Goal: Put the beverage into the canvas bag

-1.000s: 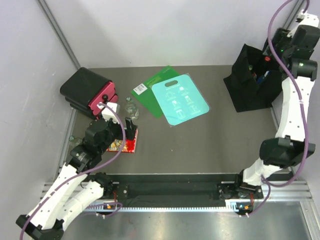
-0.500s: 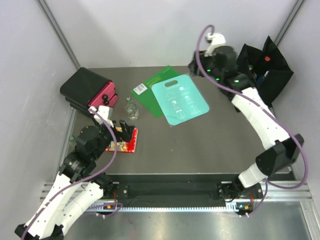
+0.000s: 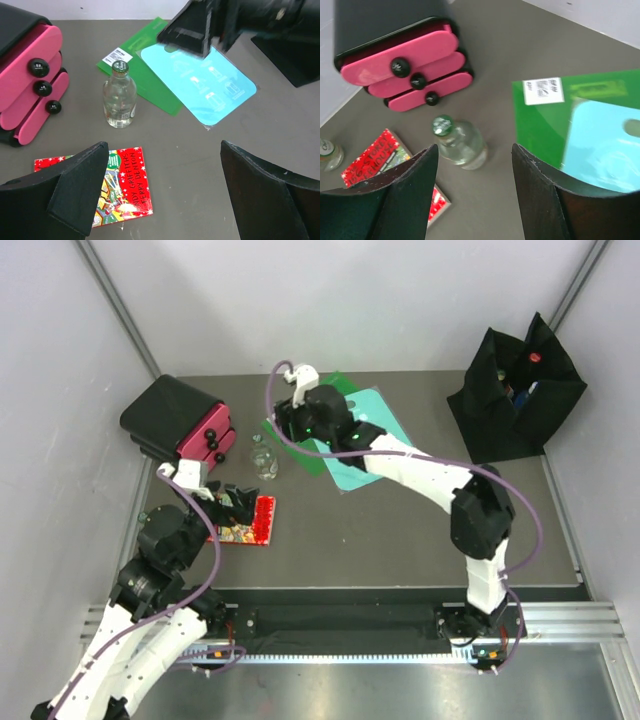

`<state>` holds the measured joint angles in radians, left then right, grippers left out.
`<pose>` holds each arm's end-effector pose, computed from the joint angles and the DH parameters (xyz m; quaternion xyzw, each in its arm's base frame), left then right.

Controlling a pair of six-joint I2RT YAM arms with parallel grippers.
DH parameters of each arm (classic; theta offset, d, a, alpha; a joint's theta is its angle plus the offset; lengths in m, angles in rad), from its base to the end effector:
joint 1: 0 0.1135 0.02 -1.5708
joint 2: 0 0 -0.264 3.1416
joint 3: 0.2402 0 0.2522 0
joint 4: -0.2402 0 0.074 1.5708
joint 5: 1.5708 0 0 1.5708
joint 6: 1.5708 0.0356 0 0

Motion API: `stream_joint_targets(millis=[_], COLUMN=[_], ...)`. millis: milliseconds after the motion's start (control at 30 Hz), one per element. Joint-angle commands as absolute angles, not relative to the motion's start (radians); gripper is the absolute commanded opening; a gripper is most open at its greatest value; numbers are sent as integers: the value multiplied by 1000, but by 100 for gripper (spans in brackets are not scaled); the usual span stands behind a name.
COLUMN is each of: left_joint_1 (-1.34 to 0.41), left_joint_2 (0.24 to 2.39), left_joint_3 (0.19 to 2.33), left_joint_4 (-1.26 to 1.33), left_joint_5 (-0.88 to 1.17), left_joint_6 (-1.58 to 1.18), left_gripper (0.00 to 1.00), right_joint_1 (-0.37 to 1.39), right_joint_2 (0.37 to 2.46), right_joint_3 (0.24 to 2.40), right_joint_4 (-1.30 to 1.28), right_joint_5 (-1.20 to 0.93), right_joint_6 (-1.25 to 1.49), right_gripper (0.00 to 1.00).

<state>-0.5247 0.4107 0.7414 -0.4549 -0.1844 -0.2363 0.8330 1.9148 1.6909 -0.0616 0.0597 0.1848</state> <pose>0.0884 -0.0436 0.3417 0.0470 0.7475 -0.1807 0.6375 0.3152 0.3436 0.3353 -0.2379 0.7642 0.2710 0.5348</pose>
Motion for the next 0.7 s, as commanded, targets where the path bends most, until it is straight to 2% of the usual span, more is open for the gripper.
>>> stream_joint_targets(millis=[0, 300, 667], left_joint_1=[-526, -526, -526], left_joint_2=[382, 354, 353], left_joint_3=[735, 730, 729], left_joint_4=[-397, -393, -390], left_joint_5=[-230, -249, -250], left_joint_6=[-232, -232, -229], left_gripper=[97, 97, 97], right_joint_1=[893, 931, 945], right_joint_2=[1975, 2103, 2193], right_joint_3=[1764, 1810, 1836], right_joint_4=[162, 216, 233], right_joint_5=[78, 104, 89], right_joint_6=[150, 126, 127], right_gripper=[60, 61, 55])
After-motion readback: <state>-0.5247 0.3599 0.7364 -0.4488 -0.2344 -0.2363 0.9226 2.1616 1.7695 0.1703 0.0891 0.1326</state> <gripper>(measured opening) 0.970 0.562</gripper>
